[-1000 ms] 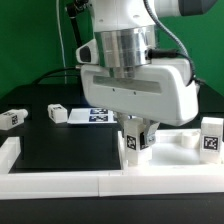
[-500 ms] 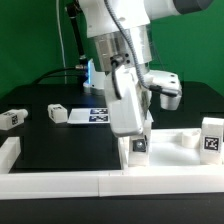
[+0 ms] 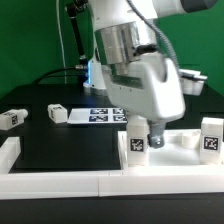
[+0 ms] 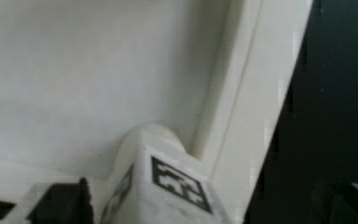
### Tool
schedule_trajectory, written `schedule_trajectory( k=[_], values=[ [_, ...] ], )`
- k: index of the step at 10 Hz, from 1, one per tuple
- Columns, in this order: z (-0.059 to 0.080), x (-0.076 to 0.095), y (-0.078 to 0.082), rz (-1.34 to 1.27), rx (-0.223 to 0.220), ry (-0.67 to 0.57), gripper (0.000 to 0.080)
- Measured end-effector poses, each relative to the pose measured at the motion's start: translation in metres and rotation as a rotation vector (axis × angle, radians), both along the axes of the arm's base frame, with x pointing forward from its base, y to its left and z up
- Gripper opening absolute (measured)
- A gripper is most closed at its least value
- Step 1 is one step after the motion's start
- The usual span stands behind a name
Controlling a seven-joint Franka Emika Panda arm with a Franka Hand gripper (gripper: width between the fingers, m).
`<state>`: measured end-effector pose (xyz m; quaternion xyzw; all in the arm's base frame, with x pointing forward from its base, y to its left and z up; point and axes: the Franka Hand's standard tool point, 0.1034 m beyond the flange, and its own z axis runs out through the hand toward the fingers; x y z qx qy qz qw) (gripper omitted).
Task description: Assemble square table
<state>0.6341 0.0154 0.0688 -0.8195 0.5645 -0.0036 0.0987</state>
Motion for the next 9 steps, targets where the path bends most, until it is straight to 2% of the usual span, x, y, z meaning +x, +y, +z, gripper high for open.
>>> schedule_trajectory(
  k=[1,4,5,6,9],
  values=[
    [-0.0016,-0.0006,-0.0021,0.006,-0.002,0.001,0.0643],
    [-0.0018,-0.0009,-0.0048,0.203,-0.038,-0.024,0.0649],
    [-0.0016,-0.0033,-0.0042,0.428,-0.077,-0.022,0.0649],
    [0.0015,-0.0038,-0.0003,0.608,-0.091,-0.012,0.0649],
    [0.0021,-0.0026,-0.0013,0.572,-0.093,-0.014,0.0636]
  ],
)
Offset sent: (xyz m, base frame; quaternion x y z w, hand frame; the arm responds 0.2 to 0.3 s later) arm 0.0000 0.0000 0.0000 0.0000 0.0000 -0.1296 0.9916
